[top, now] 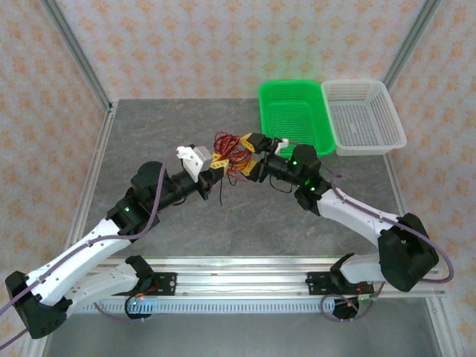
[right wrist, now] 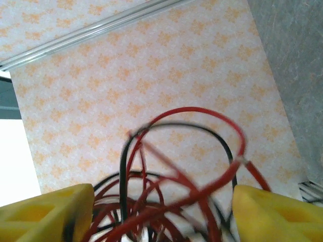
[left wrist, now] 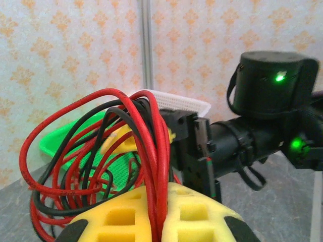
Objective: Untangle the cables
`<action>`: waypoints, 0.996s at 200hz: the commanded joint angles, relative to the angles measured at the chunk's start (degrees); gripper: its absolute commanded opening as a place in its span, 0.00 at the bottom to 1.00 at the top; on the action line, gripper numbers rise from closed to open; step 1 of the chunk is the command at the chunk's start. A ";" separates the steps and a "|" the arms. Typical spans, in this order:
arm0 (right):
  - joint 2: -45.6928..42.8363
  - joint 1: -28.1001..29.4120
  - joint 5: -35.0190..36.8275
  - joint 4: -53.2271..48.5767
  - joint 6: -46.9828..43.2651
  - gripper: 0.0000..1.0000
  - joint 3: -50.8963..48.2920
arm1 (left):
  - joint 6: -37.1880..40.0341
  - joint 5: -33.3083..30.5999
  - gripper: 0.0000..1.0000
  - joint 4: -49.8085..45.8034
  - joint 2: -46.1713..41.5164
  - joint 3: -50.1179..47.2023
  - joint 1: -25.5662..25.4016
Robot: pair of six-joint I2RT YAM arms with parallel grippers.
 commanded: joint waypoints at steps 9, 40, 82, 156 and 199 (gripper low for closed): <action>2.16 -0.29 -2.66 4.15 -0.56 0.50 2.59 | -2.36 3.34 0.00 5.41 -2.38 0.60 0.43; 1.42 -0.32 -2.37 -1.10 -6.32 0.04 2.53 | -5.30 -1.39 0.00 6.09 -3.11 1.16 0.46; -4.95 -0.29 4.07 -12.55 -25.52 0.00 1.72 | -12.05 -17.71 0.00 -1.75 -0.23 6.75 0.60; -21.65 -0.12 18.59 -17.12 -73.34 0.00 -6.25 | -31.99 -15.89 0.00 -12.25 8.99 11.18 4.40; -20.83 1.66 19.37 -13.59 -84.70 0.00 -12.03 | -41.61 -10.25 0.00 -12.00 13.95 3.58 10.08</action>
